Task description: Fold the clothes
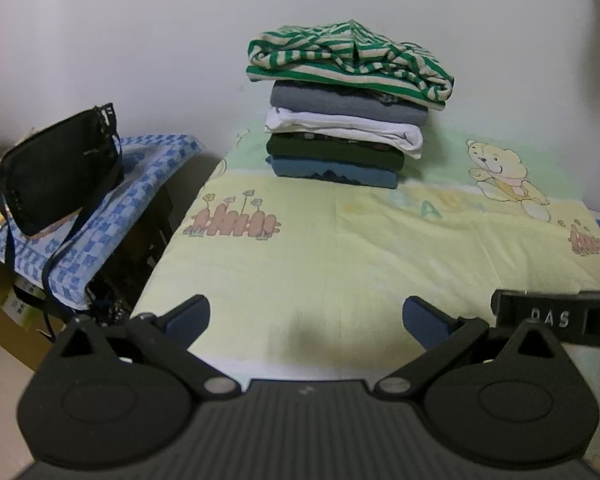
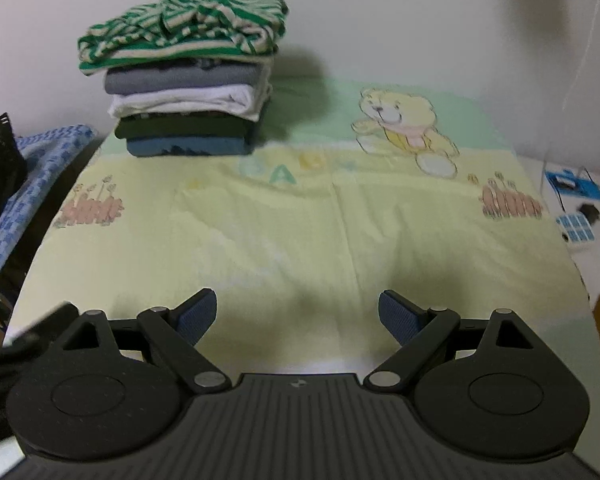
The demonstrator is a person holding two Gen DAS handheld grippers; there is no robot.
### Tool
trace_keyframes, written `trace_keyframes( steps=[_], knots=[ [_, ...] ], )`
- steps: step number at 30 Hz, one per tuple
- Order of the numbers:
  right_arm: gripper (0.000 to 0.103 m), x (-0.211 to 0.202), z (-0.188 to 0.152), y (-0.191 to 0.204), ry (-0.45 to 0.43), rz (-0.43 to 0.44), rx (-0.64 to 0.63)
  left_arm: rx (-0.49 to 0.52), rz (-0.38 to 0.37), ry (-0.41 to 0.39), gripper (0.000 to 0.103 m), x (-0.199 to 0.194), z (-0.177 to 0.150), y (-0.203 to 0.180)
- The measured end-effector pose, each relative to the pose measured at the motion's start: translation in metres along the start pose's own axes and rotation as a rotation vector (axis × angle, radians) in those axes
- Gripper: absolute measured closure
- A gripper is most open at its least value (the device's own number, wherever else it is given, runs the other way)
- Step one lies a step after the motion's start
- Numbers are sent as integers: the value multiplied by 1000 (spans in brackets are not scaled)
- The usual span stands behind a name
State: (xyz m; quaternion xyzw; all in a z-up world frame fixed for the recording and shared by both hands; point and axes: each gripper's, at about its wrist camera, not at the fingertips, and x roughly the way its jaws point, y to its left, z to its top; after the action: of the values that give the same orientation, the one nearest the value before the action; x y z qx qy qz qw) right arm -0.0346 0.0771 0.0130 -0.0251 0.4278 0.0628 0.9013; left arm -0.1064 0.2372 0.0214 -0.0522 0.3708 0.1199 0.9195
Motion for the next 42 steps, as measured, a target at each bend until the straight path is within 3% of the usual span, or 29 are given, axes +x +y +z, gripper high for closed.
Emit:
trace_keyframes(
  steps=[2, 6, 8, 14, 19, 22, 27, 33, 42],
  knots=[
    [13, 2, -2, 4, 12, -16, 29, 10, -8, 4, 0, 2, 2, 5],
    [13, 3, -6, 15, -3, -57, 63, 72, 79, -30, 0, 4, 5, 9],
    [13, 2, -8, 19, -13, -73, 73, 89, 86, -11, 0, 8, 9, 13],
    [13, -3, -17, 24, -32, -90, 104, -5, 3, 82, 1, 18, 9, 27],
    [13, 1, -20, 26, -19, -128, 72, 62, 21, 56, 1, 18, 6, 11],
    [13, 2, -20, 19, -10, -132, 91, 57, -24, 46, 1, 15, 8, 7],
    [13, 1, -20, 9, -16, -148, 103, 67, -16, 13, 1, 7, 10, -4],
    [13, -5, -23, -1, -29, -151, 102, 83, -86, -5, 1, -2, 10, -16],
    [13, -10, -23, -18, -45, -145, 122, 67, -47, 29, 1, -5, 7, -26]
  ],
)
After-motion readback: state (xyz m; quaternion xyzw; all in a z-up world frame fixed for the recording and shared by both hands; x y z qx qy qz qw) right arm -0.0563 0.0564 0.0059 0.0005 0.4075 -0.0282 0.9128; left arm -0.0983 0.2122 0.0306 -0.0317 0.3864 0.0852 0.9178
